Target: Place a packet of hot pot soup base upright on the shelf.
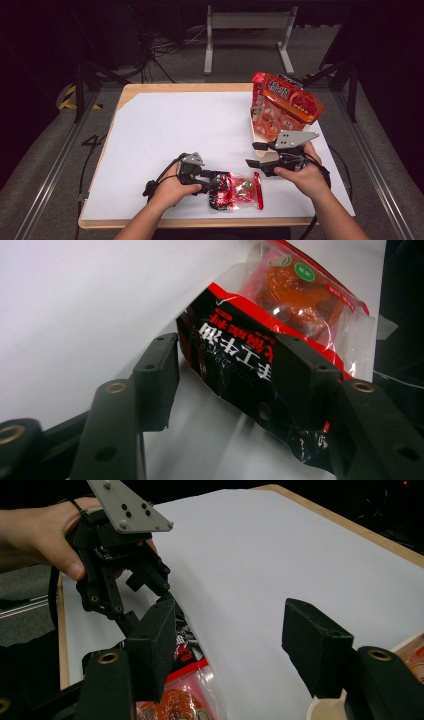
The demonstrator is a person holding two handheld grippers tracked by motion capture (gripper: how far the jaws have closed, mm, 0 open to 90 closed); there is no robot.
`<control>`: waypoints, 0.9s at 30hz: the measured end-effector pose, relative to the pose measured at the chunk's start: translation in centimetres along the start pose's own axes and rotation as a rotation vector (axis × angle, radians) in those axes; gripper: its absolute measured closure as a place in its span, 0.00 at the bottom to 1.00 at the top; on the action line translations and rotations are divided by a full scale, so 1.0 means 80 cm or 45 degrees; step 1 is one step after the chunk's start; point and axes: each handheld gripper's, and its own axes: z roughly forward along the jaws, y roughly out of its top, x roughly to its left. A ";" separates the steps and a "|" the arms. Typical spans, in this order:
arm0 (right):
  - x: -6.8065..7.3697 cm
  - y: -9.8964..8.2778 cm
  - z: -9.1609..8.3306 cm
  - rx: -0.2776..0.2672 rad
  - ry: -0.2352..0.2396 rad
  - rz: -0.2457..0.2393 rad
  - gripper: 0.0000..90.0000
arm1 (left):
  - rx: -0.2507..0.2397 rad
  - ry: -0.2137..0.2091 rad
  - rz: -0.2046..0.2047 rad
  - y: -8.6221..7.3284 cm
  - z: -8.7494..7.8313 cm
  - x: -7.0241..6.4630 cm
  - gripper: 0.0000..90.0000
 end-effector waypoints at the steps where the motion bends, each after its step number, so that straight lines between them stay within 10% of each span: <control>1: 0.000 0.000 0.000 0.001 -0.001 0.000 0.43 | 0.007 -0.005 -0.003 0.000 0.000 0.000 0.55; 19: 0.003 -0.004 0.011 0.034 0.014 -0.005 0.43 | 0.019 0.009 -0.013 0.004 0.007 0.002 0.98; 27: 0.003 -0.006 0.010 0.041 0.021 0.003 0.45 | -0.049 0.024 0.022 0.011 0.000 -0.005 1.00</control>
